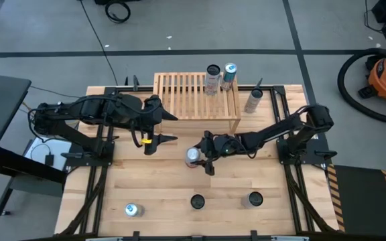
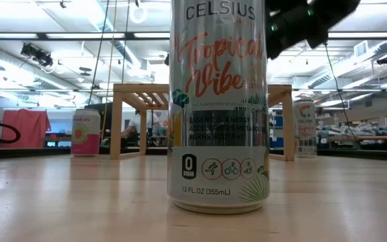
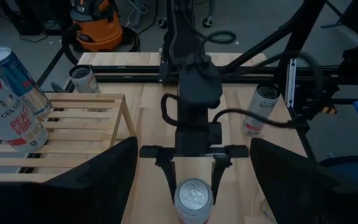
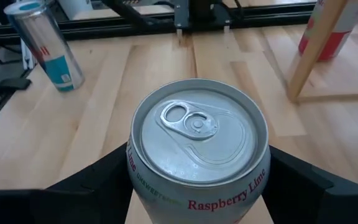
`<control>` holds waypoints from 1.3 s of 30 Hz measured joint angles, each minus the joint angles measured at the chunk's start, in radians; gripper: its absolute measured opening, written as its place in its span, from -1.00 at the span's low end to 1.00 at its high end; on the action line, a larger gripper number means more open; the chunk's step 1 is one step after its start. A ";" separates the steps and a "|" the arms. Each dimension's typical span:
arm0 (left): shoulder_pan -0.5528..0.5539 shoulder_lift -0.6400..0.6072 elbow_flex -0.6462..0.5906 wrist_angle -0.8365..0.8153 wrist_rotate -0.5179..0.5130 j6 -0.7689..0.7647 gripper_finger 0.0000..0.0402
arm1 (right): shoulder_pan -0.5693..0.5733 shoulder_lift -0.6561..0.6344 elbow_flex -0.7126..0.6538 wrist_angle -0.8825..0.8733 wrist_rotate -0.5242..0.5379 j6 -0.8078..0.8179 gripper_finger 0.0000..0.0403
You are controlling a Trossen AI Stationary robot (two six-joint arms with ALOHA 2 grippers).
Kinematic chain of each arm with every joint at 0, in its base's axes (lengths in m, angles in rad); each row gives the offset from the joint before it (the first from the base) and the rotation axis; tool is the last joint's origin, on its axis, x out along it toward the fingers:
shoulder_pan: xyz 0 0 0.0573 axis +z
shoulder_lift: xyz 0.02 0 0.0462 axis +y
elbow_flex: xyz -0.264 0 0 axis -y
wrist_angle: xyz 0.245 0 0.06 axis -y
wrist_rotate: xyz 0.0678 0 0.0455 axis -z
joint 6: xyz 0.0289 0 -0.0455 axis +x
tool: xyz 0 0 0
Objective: Place canned beverage on shelf
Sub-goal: Put the bottom pink white soda can on the shelf
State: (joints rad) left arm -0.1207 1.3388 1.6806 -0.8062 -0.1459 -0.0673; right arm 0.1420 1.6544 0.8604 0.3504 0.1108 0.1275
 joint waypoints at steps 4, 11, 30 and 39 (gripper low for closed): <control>0.000 0.000 0.000 0.000 0.000 0.000 0.56 | -0.014 -0.035 0.070 -0.117 -0.001 -0.021 0.45; 0.000 0.000 0.000 0.000 0.000 -0.009 0.56 | -0.061 -0.092 0.214 -0.309 0.000 -0.060 0.45; 0.053 -0.071 0.000 -0.038 -0.002 -0.018 0.56 | -0.371 -0.120 0.449 -0.538 -0.149 -0.159 0.45; 0.052 -0.075 0.000 -0.045 0.000 -0.018 0.56 | -0.459 -0.118 0.450 -0.524 -0.214 -0.161 0.45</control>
State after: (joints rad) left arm -0.0685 1.2640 1.6802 -0.8509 -0.1459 -0.0849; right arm -0.3173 1.5360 1.3102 -0.1732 -0.1030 -0.0335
